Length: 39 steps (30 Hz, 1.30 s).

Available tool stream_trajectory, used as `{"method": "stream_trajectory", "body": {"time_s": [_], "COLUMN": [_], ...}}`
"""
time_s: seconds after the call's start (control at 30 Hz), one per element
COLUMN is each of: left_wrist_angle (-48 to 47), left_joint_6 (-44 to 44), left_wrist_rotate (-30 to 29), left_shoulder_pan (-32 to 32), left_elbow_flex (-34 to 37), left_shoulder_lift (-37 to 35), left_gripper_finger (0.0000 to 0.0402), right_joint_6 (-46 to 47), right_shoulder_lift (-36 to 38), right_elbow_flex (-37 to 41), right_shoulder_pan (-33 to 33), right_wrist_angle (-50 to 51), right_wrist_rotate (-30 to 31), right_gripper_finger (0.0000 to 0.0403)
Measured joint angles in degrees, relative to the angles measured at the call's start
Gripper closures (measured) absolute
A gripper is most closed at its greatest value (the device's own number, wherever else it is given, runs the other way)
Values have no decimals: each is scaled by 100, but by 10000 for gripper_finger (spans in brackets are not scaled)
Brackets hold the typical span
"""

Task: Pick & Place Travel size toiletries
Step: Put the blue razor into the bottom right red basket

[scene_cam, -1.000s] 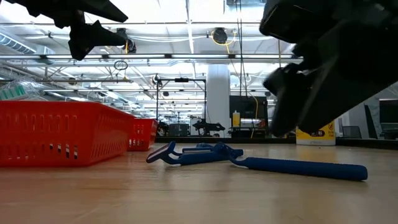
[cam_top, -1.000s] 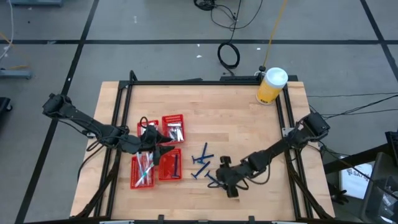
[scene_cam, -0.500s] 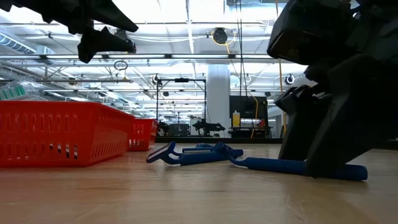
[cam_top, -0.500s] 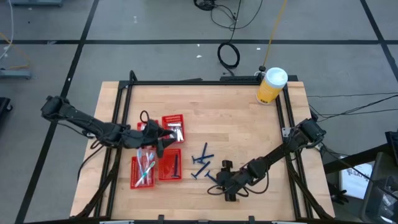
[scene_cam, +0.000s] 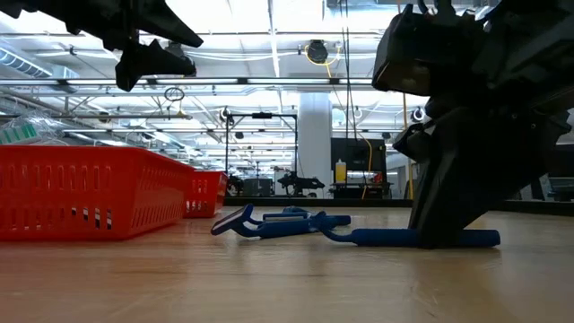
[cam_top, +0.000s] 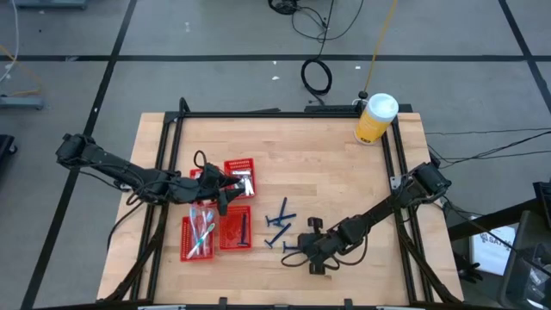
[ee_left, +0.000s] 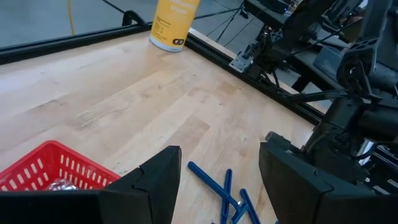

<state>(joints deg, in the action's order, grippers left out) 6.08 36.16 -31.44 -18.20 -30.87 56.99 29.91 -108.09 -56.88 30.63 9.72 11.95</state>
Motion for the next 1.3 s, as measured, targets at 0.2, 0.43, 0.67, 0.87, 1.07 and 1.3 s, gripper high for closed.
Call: {"method": "stream_trajectory", "body": {"time_s": [0.2,0.43,0.67,0.87,1.07,1.3], "left_wrist_angle": [-30,-30,30,1198,3657,5774], "left_joint_6": [0,-3,-429,-1452,-3093,-4278], "left_wrist_rotate": [4,8,65,147,743,945], "left_shoulder_pan": [0,2,-4,-35,-33,93], "left_elbow_flex": [0,0,0,4,12,-183], "left_shoulder_lift": [0,0,14,804,2133,3384], "left_gripper_finger": [188,188,188,188,188,188], "right_joint_6": [-117,-683,-1274,-2411,-3656,-3634], "right_shoulder_lift": [-2,524,1789,2525,2460,2282], "right_elbow_flex": [7,44,167,1155,2494,2674], "right_shoulder_pan": [-91,-151,-221,-461,-1044,-1344], "right_wrist_angle": [-15,30,165,-2268,-6550,-7470], "right_wrist_rotate": [2,572,1989,3464,2639,1630], "right_gripper_finger": [384,384,384,384,384,384]}}
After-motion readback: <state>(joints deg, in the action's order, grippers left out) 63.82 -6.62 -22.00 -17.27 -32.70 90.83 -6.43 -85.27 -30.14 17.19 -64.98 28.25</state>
